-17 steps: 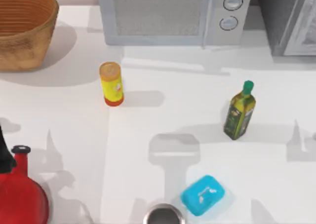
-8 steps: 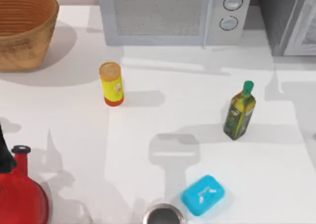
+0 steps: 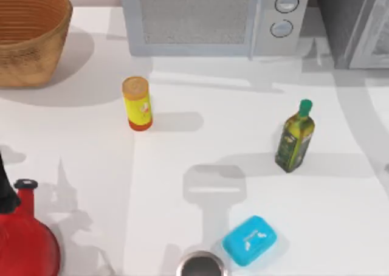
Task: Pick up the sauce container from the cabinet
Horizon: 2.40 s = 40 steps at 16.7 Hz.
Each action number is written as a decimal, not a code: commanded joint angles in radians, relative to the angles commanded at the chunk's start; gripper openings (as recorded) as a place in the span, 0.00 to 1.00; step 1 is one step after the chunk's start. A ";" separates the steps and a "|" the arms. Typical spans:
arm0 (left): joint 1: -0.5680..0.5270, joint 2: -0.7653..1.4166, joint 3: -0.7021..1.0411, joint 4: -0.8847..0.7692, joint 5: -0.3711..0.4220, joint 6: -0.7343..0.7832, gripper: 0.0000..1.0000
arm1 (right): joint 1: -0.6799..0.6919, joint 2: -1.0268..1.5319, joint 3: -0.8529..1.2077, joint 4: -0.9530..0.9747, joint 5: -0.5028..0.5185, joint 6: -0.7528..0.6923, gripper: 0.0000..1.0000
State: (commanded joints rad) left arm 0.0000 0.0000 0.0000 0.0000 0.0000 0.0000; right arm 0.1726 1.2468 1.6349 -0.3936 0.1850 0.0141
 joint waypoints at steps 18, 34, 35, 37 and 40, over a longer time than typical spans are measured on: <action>0.000 0.000 0.000 0.000 0.000 0.000 1.00 | -0.038 0.093 0.111 -0.016 -0.030 0.006 1.00; 0.000 0.000 0.000 0.000 0.000 0.000 1.00 | -0.073 0.305 0.286 0.019 -0.060 0.007 0.77; 0.000 0.000 0.000 0.000 0.000 0.000 1.00 | -0.073 0.305 0.286 0.019 -0.060 0.007 0.70; 0.000 0.000 0.000 0.000 0.000 0.000 1.00 | -0.073 0.305 0.286 0.019 -0.060 0.007 0.55; 0.000 0.000 0.000 0.000 0.000 0.000 1.00 | -0.073 0.305 0.286 0.019 -0.060 0.007 0.32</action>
State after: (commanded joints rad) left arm 0.0000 0.0000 0.0000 0.0000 0.0000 0.0000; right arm 0.0994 1.5516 1.9211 -0.3747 0.1249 0.0211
